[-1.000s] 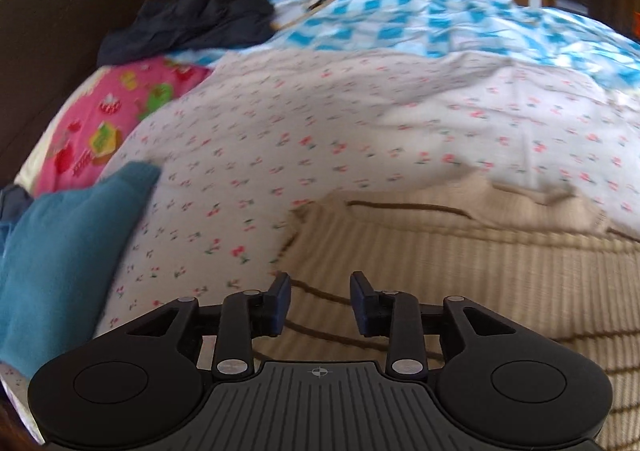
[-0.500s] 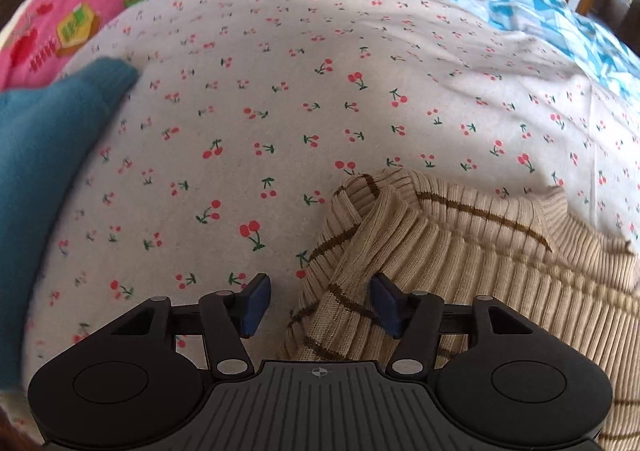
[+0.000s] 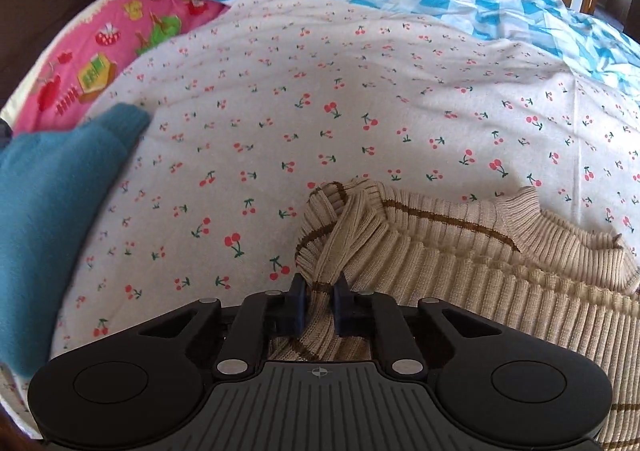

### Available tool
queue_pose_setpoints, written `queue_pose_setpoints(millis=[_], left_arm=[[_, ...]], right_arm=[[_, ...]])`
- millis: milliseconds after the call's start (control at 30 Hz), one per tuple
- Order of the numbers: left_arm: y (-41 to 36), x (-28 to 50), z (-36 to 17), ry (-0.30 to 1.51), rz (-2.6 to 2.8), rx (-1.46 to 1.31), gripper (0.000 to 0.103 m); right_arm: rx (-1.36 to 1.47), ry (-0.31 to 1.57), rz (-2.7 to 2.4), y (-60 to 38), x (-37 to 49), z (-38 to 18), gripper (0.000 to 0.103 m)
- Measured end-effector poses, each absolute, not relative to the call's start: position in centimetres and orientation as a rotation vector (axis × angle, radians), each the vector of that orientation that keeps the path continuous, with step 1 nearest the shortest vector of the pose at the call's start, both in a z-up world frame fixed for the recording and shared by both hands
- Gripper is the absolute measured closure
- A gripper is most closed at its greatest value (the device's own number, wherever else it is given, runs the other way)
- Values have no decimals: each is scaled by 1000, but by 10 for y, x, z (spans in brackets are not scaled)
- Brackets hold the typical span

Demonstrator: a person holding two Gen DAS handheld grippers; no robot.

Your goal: Fold small clothes

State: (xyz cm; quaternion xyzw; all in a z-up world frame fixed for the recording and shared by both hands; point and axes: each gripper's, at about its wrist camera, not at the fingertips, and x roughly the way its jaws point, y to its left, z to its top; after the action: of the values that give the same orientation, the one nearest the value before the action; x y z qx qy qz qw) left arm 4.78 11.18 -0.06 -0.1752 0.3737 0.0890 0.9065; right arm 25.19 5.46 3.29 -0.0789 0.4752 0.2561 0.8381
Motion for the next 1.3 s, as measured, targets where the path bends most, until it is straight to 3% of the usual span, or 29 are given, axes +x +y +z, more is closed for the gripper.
queue_pose_setpoints(millis=[200,433,533,567,700,1000,1300], left_arm=[[101,47,-2,717,249,-307,7],[78,63,-9,732,212,-203,10],[83,66,-1,701,197,-241,40],[87,70,0,707,171,-269,56],[79,76,13,728,89,-322,79],[-6,82,72,635,-221,-250,79],[-116,110,36,759,-379,-119,79]], right_arm=[[-47,974,570,25,251,53,91],[17,958,581,4,249,65,91],[55,953,588,-9,248,69,91],[72,952,590,-15,248,71,91],[141,927,594,-48,244,82,92],[294,854,502,-166,249,98,92],[388,911,346,-262,252,50,92]])
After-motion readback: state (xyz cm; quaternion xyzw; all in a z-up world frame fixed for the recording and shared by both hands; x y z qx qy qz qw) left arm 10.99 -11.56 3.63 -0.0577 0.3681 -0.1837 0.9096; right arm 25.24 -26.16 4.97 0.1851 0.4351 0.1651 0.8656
